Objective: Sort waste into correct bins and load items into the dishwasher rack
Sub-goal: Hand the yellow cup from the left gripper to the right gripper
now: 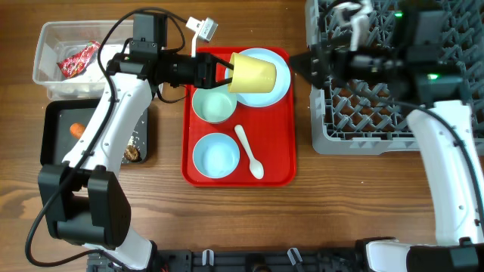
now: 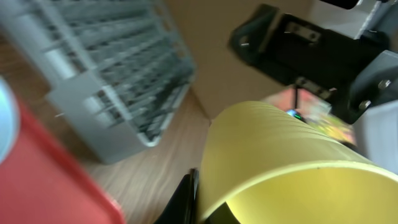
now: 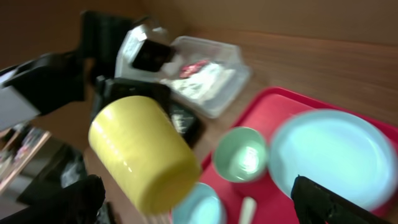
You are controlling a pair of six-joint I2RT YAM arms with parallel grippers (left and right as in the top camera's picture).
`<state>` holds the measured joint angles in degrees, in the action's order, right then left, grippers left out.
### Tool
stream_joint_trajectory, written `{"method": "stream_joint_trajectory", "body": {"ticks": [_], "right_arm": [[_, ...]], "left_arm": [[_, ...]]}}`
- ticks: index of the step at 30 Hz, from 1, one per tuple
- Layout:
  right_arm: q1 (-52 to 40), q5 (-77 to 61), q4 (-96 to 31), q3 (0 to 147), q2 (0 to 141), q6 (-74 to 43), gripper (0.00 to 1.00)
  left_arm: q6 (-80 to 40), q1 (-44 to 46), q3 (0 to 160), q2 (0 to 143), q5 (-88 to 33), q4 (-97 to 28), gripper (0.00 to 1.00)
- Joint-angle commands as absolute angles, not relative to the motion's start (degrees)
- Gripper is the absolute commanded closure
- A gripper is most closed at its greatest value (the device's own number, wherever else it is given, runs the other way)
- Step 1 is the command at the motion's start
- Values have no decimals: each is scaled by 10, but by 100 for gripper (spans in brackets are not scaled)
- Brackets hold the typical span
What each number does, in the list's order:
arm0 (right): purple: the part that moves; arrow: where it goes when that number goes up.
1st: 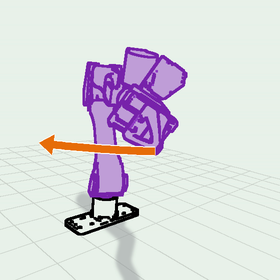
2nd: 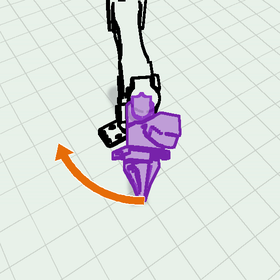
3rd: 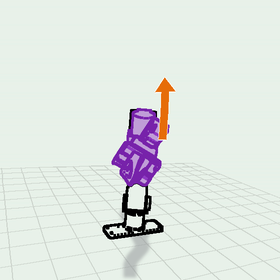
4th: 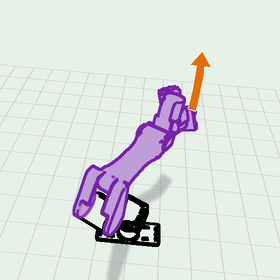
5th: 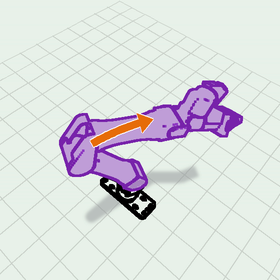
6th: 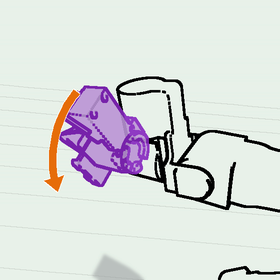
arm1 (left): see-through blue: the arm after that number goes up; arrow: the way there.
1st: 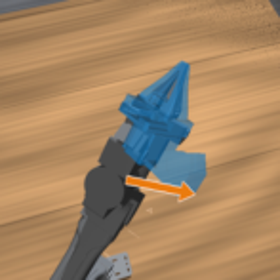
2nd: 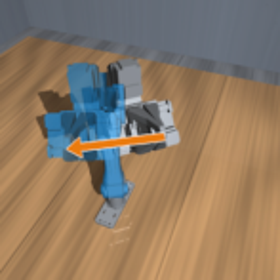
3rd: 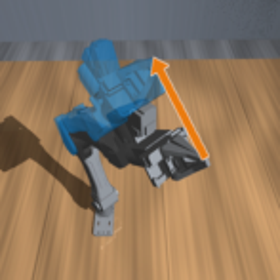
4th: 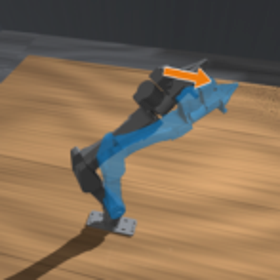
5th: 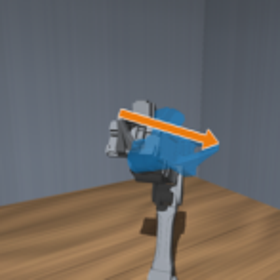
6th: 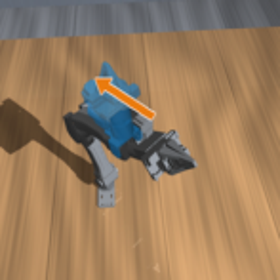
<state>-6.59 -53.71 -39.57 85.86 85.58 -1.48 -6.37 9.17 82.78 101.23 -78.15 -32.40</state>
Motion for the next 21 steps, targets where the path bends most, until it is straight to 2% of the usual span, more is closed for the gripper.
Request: {"method": "stream_joint_trajectory", "body": {"ticks": [1, 12, 19, 21], "right_arm": [[-114, -566, -376, 858, 874, -17, 0], [-164, -571, -351, 858, 896, -34, 1], [-171, -571, -335, 858, 897, -56, 23], [-172, -571, -334, 858, 897, -62, 35]], "left_arm": [[-65, 92, 833, 1010, -868, -304, 96], [-98, 91, 833, 1010, -903, -226, 96], [-99, 91, 833, 1010, -902, -214, 96], [-99, 91, 833, 1010, -902, -209, 96]]}}
